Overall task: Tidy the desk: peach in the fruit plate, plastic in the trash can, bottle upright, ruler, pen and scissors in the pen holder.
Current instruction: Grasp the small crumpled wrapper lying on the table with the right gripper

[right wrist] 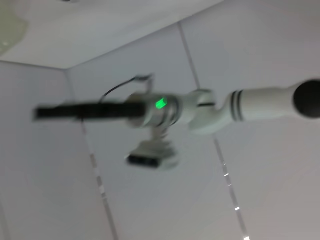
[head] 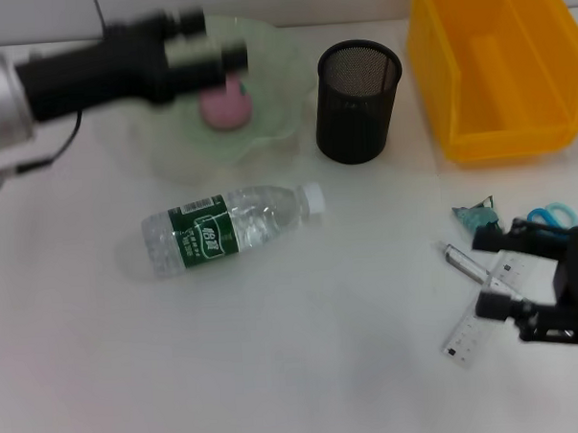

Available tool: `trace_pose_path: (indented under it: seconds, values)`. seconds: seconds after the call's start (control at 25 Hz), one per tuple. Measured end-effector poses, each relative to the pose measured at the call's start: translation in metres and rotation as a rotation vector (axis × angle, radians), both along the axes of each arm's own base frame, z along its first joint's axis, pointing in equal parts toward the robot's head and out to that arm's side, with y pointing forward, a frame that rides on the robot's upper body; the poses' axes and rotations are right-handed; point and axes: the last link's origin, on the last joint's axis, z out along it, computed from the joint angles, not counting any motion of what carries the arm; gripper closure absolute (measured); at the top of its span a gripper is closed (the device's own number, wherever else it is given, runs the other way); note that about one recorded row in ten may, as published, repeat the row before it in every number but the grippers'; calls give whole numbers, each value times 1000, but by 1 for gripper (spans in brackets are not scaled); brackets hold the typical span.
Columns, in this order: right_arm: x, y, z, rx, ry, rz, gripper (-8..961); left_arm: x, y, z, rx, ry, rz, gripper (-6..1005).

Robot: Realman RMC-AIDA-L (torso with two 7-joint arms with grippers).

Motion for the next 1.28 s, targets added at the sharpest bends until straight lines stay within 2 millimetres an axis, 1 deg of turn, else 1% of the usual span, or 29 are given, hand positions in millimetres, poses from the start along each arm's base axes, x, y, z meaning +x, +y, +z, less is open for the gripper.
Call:
trace_pose_path:
  seconds: [0.04,0.08,0.12,0.16,0.2,0.24,0.28,0.32,0.4,0.44,0.48,0.52,0.56,0.6,0.64,0.68,0.72,0.76,0.8,0.84,0.88,0.92,0.96,1.04,1.2,1.24,1.28]
  values:
    - [0,0,0,0,0,0,186,-4,-11,-1,-64,17,-33,200]
    - [4,2,8,12,9,-39,186,-4,-11,-1,-64,17,-33,194]
    - [5,4,13,19,12,-59,186,-8,-21,-2,-122,31,-60,187]
    - [6,8,19,26,11,-75,186,-17,-42,-5,-217,50,-116,180]
    - [6,8,19,26,11,-75,186,-22,-49,-8,-243,59,-135,173]
    - [6,18,33,17,-6,-106,186,-27,-59,-12,-273,68,-159,167]
    - [6,18,33,17,-6,-106,186,-27,-59,-12,-273,68,-159,160]
    - [0,32,48,-19,-45,-143,186,-36,-73,-23,-305,86,-192,153]
    - [-10,46,63,-63,-116,-183,186,-42,-83,-34,-326,101,-203,154]
    - [-10,46,63,-63,-116,-183,186,-42,-83,-34,-326,101,-203,154]
    - [-16,52,69,-91,-158,-207,186,-42,-83,-34,-326,101,-203,155]
    - [-33,64,79,-145,-275,-234,186,-47,-87,-43,-349,114,-189,155]
    - [-33,64,79,-145,-275,-234,186,-48,-88,-45,-354,117,-185,156]
    - [-51,73,82,-178,-397,-251,186,-50,-89,-47,-361,125,-178,156]
    - [-51,73,82,-178,-397,-251,186,-50,-90,-48,-365,127,-176,157]
    - [-61,77,82,-184,-477,-256,186,-50,-90,-48,-365,127,-176,157]
    - [-74,82,80,-189,-602,-267,186,-54,-93,-51,-378,135,-170,157]
    - [-74,82,80,-189,-602,-267,186,-54,-93,-51,-379,136,-171,158]
    - [-84,86,73,-192,-713,-268,186,-54,-94,-52,-382,135,-172,158]
    - [-84,86,73,-192,-713,-268,186,-55,-95,-52,-384,133,-173,159]
    - [-88,89,67,-193,-767,-271,186,-55,-95,-52,-385,132,-174,159]
    - [-91,94,56,-187,-871,-296,186,-55,-96,-52,-387,130,-174,160]
    - [-91,94,56,-187,-871,-296,187,-55,-96,-52,-387,130,-174,160]
    - [-91,101,45,-168,-950,-336,187,-55,-97,-52,-389,128,-174,161]
    - [-86,118,17,-103,-1066,-405,187,-56,-98,-52,-390,125,-170,163]
    - [-86,118,17,-103,-1066,-405,187,-56,-98,-52,-390,125,-170,163]
    - [-86,121,13,-95,-1067,-414,187,-56,-98,-52,-390,124,-170,164]
